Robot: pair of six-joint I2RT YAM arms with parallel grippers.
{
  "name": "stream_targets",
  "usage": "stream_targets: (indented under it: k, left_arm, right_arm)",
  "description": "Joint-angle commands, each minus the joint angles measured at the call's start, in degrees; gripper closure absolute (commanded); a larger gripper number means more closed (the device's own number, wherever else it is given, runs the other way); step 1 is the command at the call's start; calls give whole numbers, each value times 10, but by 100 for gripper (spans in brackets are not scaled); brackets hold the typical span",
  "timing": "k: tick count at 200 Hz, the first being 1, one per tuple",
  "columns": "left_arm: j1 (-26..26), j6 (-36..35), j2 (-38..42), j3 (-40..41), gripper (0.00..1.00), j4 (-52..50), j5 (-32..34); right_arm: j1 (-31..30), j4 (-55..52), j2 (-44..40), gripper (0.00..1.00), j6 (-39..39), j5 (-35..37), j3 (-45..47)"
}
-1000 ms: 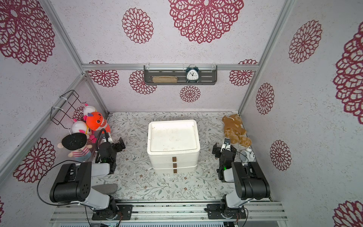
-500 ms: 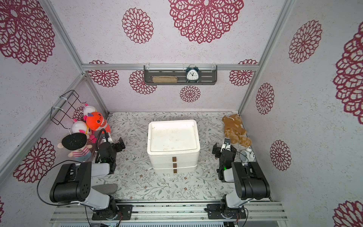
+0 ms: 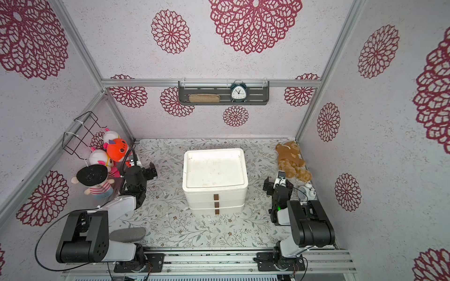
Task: Take the microphone out of the drawer
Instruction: Adjust the storage box at the center of the board.
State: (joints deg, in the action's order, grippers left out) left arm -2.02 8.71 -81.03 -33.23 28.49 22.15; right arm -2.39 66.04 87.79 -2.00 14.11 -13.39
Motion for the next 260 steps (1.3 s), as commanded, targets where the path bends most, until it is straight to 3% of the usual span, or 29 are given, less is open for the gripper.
stream_targets:
  k: [1, 16, 73, 90, 130, 178, 211, 260]
  left_arm:
    - [-42, 8, 28, -19, 3, -86, 107]
    - [-76, 12, 50, -38, 3, -128, 193]
    - [-122, 160, 187, -90, 3, -371, 193]
    - [-142, 166, 230, -88, 3, -398, 184]
    - [-177, 184, 329, -79, 3, -470, 97]
    - [-234, 195, 422, -40, 3, -518, 48]
    - [-299, 214, 427, -42, 3, -562, 44]
    - [-398, 267, 431, -52, 3, -655, 65]
  right_arm:
    - [3, 18, 2, 1, 9, -3, -16]
    - [3, 18, 2, 1, 8, -3, -16]
    - [3, 11, -5, 1, 11, -7, -18]
    - [-1, -67, -47, 1, 7, 9, -41]
    - [-1, -365, -167, 1, -41, 27, -136]
    - [-2, -636, -249, 1, -80, -52, -292]
    - [-3, -773, -234, 1, -83, -149, -429]
    - [-21, -877, -209, 1, -78, -274, -559]
